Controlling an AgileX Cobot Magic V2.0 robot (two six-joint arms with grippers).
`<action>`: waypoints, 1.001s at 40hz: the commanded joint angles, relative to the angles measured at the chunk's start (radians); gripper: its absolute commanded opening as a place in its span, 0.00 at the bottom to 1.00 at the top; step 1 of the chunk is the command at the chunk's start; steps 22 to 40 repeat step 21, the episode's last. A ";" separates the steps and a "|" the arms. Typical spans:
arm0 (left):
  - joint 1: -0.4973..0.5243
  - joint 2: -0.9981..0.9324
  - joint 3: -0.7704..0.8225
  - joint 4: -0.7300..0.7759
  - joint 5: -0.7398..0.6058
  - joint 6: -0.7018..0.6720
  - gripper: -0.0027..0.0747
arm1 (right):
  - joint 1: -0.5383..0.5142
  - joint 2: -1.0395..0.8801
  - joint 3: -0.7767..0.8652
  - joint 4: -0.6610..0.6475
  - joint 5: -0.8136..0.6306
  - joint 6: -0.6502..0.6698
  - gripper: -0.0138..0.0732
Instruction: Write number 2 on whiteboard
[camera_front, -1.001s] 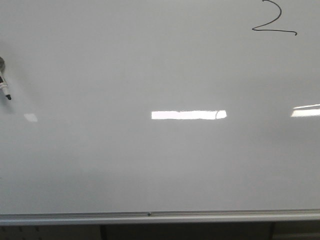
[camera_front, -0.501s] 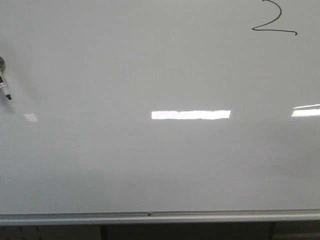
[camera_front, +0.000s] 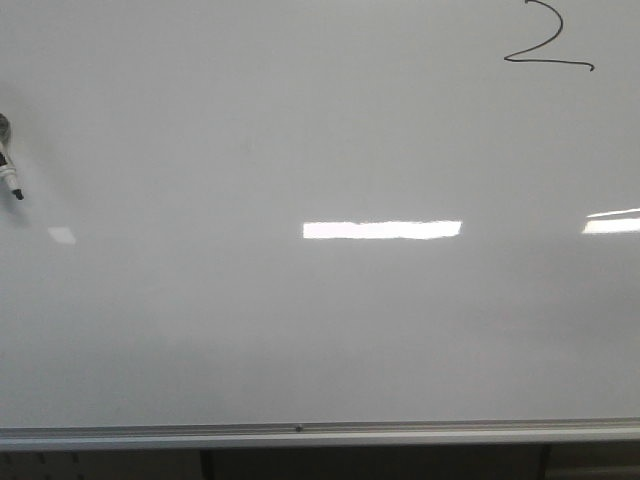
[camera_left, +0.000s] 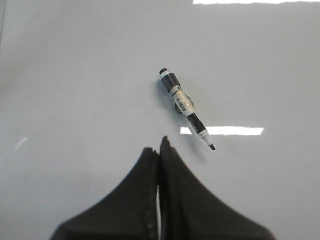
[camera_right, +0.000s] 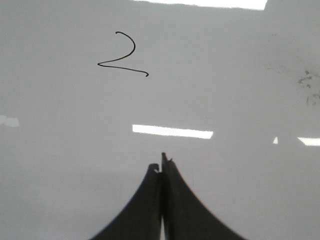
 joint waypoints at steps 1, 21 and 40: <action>-0.007 -0.017 0.023 -0.001 -0.084 -0.005 0.01 | -0.007 -0.016 0.000 0.004 -0.086 0.001 0.08; -0.007 -0.017 0.023 -0.001 -0.084 -0.005 0.01 | -0.007 -0.016 0.000 0.004 -0.086 0.001 0.08; -0.007 -0.017 0.023 -0.001 -0.084 -0.005 0.01 | -0.007 -0.016 0.000 0.004 -0.086 0.001 0.08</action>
